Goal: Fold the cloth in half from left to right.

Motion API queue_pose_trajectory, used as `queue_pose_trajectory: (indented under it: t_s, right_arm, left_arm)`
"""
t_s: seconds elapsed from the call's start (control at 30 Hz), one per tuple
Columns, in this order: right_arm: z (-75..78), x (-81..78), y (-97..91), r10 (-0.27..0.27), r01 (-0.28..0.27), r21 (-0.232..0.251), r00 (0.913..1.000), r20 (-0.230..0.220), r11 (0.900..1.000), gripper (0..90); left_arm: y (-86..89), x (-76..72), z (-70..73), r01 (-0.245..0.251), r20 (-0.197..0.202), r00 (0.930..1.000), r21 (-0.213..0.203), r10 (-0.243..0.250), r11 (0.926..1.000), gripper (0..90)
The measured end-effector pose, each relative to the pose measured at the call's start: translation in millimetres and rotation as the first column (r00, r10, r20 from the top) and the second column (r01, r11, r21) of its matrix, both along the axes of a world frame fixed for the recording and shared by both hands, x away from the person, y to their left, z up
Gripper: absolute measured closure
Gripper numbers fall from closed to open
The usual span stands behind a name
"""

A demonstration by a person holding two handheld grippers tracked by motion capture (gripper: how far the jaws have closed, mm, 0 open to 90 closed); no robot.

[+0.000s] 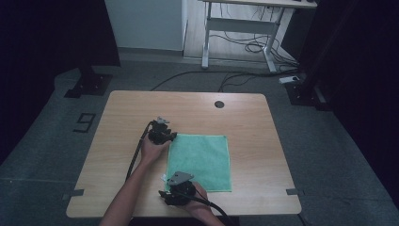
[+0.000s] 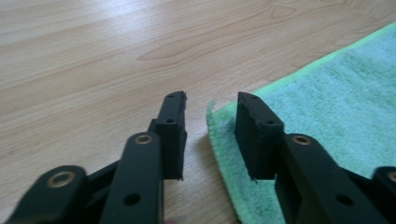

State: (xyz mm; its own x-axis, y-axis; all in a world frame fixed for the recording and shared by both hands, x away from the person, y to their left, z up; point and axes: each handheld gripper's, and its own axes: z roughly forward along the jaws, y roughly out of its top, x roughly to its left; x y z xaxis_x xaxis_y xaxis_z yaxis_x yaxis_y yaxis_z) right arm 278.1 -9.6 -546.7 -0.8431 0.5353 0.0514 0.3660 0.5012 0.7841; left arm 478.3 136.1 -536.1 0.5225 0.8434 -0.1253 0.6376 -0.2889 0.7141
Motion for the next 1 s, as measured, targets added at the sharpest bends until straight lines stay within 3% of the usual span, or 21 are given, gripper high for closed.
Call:
queue_pose_trajectory:
  t_s: [0.5, 1.0]
  right_arm:
    - [-1.6, -2.3, 1.4, 0.002, -0.002, -0.046, 1.0, 0.009, 0.999, 53.3]
    - [-1.3, -1.3, -0.3, -0.093, 0.095, -0.072, 0.9952, 0.032, 0.9929, 75.7]
  left_arm:
    - [-2.7, 0.7, -3.5, 0.006, -0.015, 0.9999, -0.003, -0.006, 1.0, 78.9]
    - [-5.7, -0.5, -3.9, 0.017, -0.015, 0.9997, 0.005, -0.017, 0.9998, 87.8]
